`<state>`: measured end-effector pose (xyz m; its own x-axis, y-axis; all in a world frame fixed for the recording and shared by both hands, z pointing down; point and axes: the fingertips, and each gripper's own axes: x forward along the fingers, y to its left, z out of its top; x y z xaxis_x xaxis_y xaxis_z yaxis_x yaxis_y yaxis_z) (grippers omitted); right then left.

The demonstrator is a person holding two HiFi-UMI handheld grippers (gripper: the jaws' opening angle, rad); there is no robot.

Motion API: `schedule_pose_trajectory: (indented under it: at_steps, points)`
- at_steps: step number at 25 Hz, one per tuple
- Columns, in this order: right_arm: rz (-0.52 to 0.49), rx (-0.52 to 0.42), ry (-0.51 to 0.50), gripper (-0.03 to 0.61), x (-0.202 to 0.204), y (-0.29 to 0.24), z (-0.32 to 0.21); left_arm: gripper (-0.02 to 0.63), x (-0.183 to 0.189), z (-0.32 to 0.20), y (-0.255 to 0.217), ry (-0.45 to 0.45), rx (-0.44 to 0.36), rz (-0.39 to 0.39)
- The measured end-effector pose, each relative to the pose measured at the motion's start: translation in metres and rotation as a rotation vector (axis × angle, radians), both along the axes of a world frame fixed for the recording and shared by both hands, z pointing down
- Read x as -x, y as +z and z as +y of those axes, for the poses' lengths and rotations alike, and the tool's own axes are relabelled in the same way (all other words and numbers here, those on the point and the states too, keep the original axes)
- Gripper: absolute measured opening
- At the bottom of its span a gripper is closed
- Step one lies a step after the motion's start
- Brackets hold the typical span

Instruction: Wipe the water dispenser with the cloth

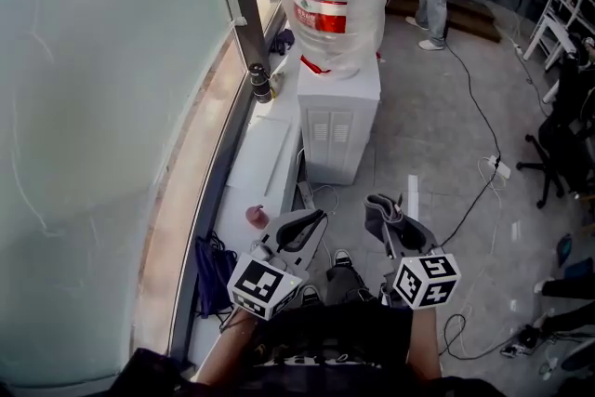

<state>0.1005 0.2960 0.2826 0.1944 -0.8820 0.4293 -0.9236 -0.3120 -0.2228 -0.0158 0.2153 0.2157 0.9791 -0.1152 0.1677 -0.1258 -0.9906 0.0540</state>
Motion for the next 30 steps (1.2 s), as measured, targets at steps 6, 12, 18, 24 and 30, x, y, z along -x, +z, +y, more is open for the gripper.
schedule_pose_trajectory:
  at_steps: [6, 12, 18, 24, 30]
  points:
    - [0.018, -0.006, -0.002, 0.101, 0.004, -0.003, 0.005, 0.028, -0.002, 0.011, -0.006, 0.010, -0.010, 0.012]
    - [0.011, 0.002, 0.006, 0.101, 0.005, -0.002, 0.009, 0.028, -0.003, 0.024, -0.005, 0.055, -0.003, 0.029]
    - [0.016, 0.009, 0.002, 0.101, 0.005, 0.000, 0.008, 0.028, -0.003, 0.026, -0.002, 0.069, -0.004, 0.022]
    - [0.023, 0.016, 0.004, 0.101, 0.007, 0.000, 0.011, 0.028, 0.002, 0.023, -0.004, 0.048, 0.003, 0.011]
    - [0.039, 0.018, 0.024, 0.101, -0.004, -0.001, 0.014, 0.028, 0.006, 0.021, 0.001, 0.048, -0.010, 0.004]
